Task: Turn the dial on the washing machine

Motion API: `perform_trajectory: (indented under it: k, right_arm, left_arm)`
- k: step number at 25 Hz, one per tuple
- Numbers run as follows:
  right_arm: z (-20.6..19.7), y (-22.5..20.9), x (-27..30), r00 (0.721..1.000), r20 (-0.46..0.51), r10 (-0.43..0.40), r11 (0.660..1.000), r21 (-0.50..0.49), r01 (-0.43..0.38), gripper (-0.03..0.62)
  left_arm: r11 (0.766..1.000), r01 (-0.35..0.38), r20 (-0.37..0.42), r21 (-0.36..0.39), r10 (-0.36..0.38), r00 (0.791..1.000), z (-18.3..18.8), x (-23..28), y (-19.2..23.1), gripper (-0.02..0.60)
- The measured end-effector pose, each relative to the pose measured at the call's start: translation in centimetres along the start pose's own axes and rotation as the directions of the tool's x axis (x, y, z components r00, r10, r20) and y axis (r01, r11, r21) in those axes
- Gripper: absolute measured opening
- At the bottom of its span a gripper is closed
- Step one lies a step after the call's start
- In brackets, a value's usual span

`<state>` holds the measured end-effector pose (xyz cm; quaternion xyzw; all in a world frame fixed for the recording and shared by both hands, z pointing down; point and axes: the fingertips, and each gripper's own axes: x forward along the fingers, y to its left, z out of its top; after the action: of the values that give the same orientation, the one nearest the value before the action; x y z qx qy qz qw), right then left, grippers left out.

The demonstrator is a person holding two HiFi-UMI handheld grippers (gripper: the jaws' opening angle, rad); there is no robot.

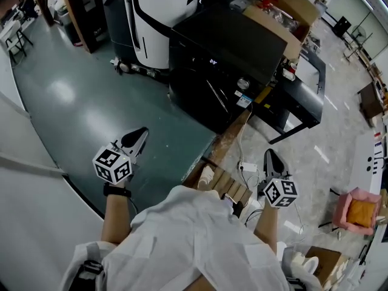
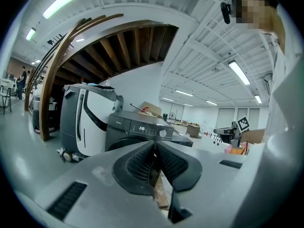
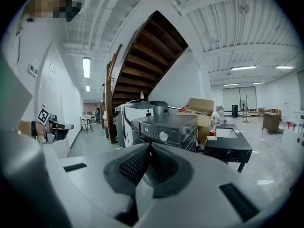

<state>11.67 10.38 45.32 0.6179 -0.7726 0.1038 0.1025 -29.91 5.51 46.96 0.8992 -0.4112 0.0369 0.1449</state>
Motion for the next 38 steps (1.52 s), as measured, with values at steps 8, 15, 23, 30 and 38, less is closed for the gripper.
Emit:
perform_trajectory:
  k: [8, 15, 23, 30, 38]
  right_arm:
    - [1.4, -4.7, 5.4, 1.0, -0.01, 0.007, 1.0, 0.004, -0.007, 0.015]
    - [2.2, -9.1, 10.2, 1.0, -0.027, 0.016, 1.0, 0.018, -0.016, 0.015]
    - [2.6, -12.8, 13.5, 0.999, -0.035, 0.023, 0.999, 0.029, -0.022, 0.016]
    - [2.8, -15.4, 15.4, 0.999, -0.03, 0.041, 0.998, 0.057, -0.04, 0.015]
    - [3.9, -18.9, 18.0, 0.997, -0.013, 0.078, 0.995, 0.059, -0.077, 0.017]
  left_arm:
    - [1.0, 0.011, -0.024, 0.013, -0.011, 1.0, 1.8, 7.2, 0.9, 0.021]
    - [0.999, 0.043, -0.051, 0.02, -0.042, 0.998, 3.1, 14.4, 0.7, 0.021]
    - [0.997, 0.072, -0.089, 0.021, -0.069, 0.994, 3.5, 20.0, -0.4, 0.021]
    - [0.996, 0.075, -0.105, 0.041, -0.07, 0.992, 4.9, 23.0, -1.6, 0.021]
    - [0.99, 0.121, -0.107, 0.075, -0.113, 0.988, 6.5, 28.7, -4.6, 0.021]
